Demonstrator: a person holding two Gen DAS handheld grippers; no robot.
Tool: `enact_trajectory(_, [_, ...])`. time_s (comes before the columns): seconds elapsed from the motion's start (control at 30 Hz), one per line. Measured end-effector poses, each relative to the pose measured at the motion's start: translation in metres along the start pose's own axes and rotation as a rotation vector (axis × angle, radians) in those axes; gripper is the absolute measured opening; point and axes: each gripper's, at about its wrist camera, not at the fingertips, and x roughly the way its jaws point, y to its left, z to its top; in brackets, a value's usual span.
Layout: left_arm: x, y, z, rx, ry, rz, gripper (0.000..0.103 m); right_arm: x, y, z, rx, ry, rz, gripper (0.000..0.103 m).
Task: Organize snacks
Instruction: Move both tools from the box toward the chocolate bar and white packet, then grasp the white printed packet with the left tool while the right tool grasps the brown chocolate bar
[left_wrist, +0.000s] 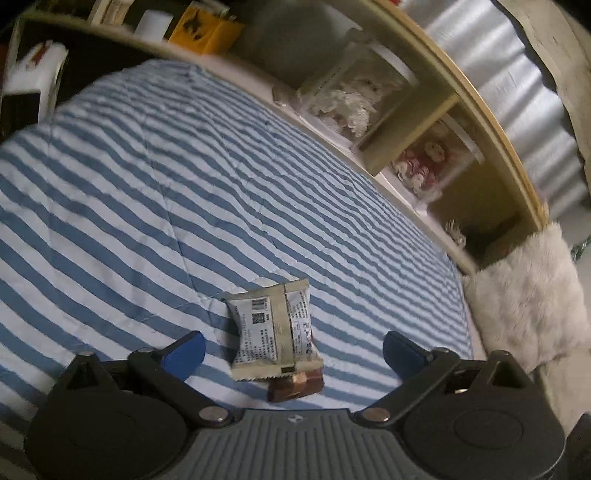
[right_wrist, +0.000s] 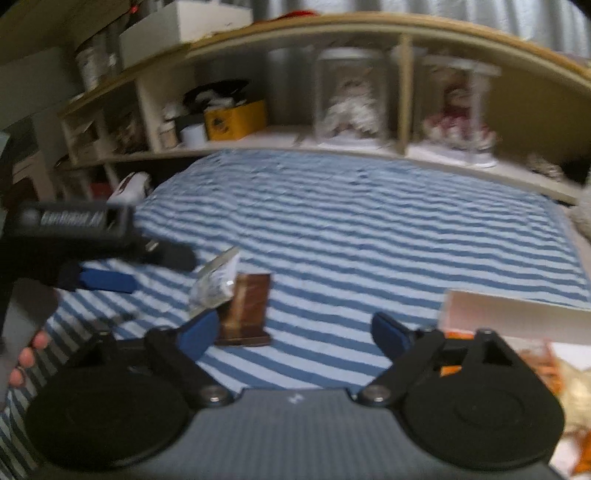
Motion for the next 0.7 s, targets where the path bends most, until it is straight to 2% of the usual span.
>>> enact_trajectory(0.07, [0.008,0.001,0.002,-0.018,0.005,-0.008,0.091,0.013,0.007,0.0,-0.022,0.019,0.019,0.084])
enact_trajectory(0.2, [0.022,0.002,0.005,-0.011,0.011,0.008,0.09,0.033,0.021,0.0,-0.069,0.027,0.04,0.08])
enact_trajectory(0.4, [0.039,0.004,0.003,0.009,0.039,0.032,0.083,0.056,0.033,-0.006,-0.138,0.056,0.049,0.074])
enact_trajectory(0.43, [0.041,0.004,0.003,0.017,0.04,0.037,0.082,0.059,0.034,-0.007,-0.144,0.06,0.051,0.07])
enact_trajectory(0.5, [0.042,0.006,0.002,0.019,0.037,0.047,0.076,0.063,0.036,-0.007,-0.147,0.066,0.057,0.062])
enact_trajectory(0.57, [0.042,0.008,0.003,0.013,0.029,0.066,0.06,0.065,0.037,-0.008,-0.143,0.064,0.073,0.055])
enact_trajectory(0.6, [0.042,0.008,0.003,0.015,0.025,0.082,0.056,0.065,0.037,-0.008,-0.142,0.066,0.075,0.055])
enact_trajectory(0.7, [0.04,0.01,0.002,0.022,0.02,0.08,0.056,0.065,0.033,-0.007,-0.142,0.082,0.079,0.047])
